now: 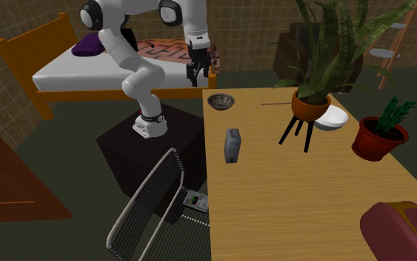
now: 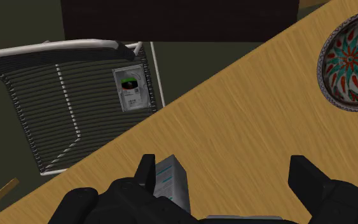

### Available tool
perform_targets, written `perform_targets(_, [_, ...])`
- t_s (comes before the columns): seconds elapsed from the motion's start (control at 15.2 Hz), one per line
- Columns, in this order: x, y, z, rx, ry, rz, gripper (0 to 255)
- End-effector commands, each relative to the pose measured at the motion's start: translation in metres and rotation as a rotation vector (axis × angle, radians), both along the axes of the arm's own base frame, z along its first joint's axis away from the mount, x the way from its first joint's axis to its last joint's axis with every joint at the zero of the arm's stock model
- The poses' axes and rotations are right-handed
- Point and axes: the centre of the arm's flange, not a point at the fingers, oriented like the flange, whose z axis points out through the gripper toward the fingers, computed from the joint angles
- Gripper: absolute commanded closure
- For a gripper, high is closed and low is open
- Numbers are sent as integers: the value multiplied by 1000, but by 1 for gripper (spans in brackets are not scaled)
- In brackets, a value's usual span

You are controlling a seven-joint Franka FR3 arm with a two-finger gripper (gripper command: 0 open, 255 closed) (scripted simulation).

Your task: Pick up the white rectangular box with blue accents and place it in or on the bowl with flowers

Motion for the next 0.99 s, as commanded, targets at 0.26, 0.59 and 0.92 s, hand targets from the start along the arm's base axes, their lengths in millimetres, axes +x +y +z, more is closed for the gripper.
perform_targets(0.26, [42,4,-34,-16,15,-89,0])
perform_targets(0.59, [94,4,-78,-35,35,-201,0])
perform_targets(0.92, [144,-4,-123,-55,54,-313,0])
